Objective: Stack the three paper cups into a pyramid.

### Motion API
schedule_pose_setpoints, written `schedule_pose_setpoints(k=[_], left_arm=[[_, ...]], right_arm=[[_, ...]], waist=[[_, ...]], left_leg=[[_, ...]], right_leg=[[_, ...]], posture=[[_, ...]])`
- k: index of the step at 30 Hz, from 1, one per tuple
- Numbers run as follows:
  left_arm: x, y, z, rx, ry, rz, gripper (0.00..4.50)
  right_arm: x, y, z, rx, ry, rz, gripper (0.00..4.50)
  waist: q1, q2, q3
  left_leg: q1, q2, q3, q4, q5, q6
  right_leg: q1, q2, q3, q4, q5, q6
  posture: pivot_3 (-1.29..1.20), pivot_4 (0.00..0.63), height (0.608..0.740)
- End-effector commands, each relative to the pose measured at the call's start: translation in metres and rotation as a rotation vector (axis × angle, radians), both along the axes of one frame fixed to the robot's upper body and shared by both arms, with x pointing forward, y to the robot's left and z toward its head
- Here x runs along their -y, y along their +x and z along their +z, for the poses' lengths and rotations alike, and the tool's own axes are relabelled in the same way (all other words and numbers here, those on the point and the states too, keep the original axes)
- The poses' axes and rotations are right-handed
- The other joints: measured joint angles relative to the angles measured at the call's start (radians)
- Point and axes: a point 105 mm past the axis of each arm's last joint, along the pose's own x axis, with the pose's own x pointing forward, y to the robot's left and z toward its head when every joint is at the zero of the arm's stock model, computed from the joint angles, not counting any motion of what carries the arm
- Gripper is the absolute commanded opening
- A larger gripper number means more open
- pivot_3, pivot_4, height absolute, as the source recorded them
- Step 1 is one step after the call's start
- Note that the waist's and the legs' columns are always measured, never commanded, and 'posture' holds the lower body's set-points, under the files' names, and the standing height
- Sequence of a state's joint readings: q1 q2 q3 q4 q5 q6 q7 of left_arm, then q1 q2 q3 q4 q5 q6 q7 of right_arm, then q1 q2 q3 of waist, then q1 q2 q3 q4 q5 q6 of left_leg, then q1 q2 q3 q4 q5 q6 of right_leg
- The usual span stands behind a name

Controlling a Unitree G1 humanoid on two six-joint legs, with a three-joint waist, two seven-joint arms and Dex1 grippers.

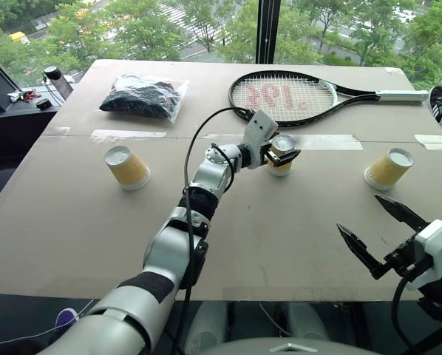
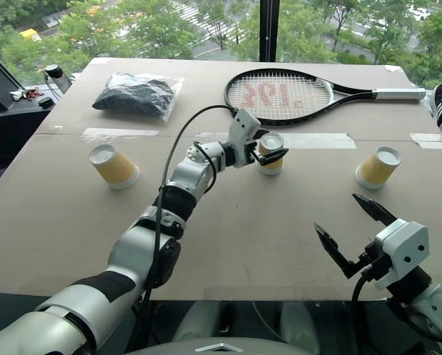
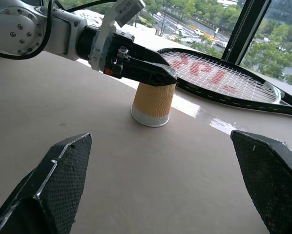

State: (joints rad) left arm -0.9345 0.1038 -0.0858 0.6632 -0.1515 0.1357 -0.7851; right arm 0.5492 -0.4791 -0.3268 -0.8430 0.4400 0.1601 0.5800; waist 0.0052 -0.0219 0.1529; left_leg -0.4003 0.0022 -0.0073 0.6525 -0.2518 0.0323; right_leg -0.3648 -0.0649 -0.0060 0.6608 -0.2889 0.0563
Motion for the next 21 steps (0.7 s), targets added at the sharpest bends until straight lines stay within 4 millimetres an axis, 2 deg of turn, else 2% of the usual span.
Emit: schedule_pose_setpoints(k=[1, 4, 8, 10, 11, 14, 16, 18, 21], left_arm=[[-0.026, -0.011, 0.037, 0.084, -0.094, 0.01, 4.43], [-0.063, -0.025, 0.06, 0.127, -0.189, 0.062, 4.43], [-0.145, -0.031, 0.085, 0.181, -0.269, 0.313, 4.43], [-0.191, -0.034, 0.086, 0.203, -0.233, 0.476, 4.43], [-0.208, -0.038, 0.087, 0.218, -0.206, 0.537, 4.43], [-0.255, -0.063, 0.083, 0.238, -0.136, 0.684, 4.43], [-0.278, -0.08, 0.074, 0.218, -0.079, 0.756, 4.43], [-0.292, -0.093, 0.061, 0.188, -0.045, 0.821, 4.43], [-0.299, -0.1, 0.042, 0.13, -0.027, 0.881, 4.43]], right_arm=[[-0.007, 0.0, 0.009, 0.043, 0.005, 0.053, 4.5], [-0.018, 0.001, 0.015, 0.065, 0.033, 0.14, 4.5], [-0.037, 0.002, 0.023, 0.077, 0.088, 0.305, 4.5], [-0.045, 0.003, 0.024, 0.063, 0.107, 0.396, 4.5], [-0.048, 0.004, 0.024, 0.056, 0.112, 0.429, 4.5], [-0.053, 0.011, 0.02, 0.036, 0.113, 0.5, 4.5], [-0.055, 0.016, 0.018, 0.023, 0.113, 0.538, 4.5], [-0.057, 0.021, 0.016, 0.015, 0.114, 0.577, 4.5], [-0.06, 0.025, 0.016, 0.011, 0.118, 0.624, 4.5]], waist=[[-0.005, 0.0, 0.0], [-0.014, 0.001, 0.0], [-0.017, 0.001, 0.0], [-0.019, 0.001, 0.0], [-0.02, 0.001, 0.0], [-0.015, 0.0, 0.0], [-0.017, 0.0, 0.001], [-0.011, -0.001, 0.001], [0.012, -0.001, 0.001]], left_leg=[[0.0, 0.0, 0.0, 0.0, 0.0, 0.0], [0.001, 0.001, 0.0, 0.0, 0.0, -0.001], [0.001, 0.001, 0.0, 0.0, 0.002, -0.004], [0.002, 0.001, -0.001, 0.0, 0.001, -0.003], [0.002, 0.001, -0.001, 0.0, 0.0, 0.0], [0.003, 0.001, -0.001, 0.0, 0.0, 0.0], [0.002, 0.0, -0.001, 0.0, 0.0, -0.001], [0.002, 0.0, -0.001, 0.0, 0.001, -0.001], [0.002, 0.0, -0.004, 0.0, 0.0, 0.0]], right_leg=[[0.0, 0.0, 0.0, 0.0, 0.0, 0.0], [0.0, 0.0, 0.0, 0.001, 0.0, 0.0], [0.0, -0.001, 0.0, 0.001, 0.0, 0.0], [0.001, -0.001, 0.0, 0.001, 0.0, 0.0], [0.001, -0.001, 0.0, 0.001, 0.0, 0.0], [0.001, -0.001, 0.0, 0.0, 0.0, 0.0], [0.001, -0.003, 0.0, 0.0, 0.0, 0.0], [0.002, -0.006, 0.0, 0.0, 0.0, 0.0], [0.002, -0.007, 0.0, -0.001, 0.0, 0.0]], posture=[[0.0, 0.15, 0.74], [0.0, 0.15, 0.74], [0.0, 0.15, 0.74], [0.0, 0.15, 0.74], [0.0, 0.15, 0.74], [0.0, 0.15, 0.74], [0.0, 0.15, 0.74], [0.0, 0.15, 0.74], [0.0, 0.15, 0.74]])
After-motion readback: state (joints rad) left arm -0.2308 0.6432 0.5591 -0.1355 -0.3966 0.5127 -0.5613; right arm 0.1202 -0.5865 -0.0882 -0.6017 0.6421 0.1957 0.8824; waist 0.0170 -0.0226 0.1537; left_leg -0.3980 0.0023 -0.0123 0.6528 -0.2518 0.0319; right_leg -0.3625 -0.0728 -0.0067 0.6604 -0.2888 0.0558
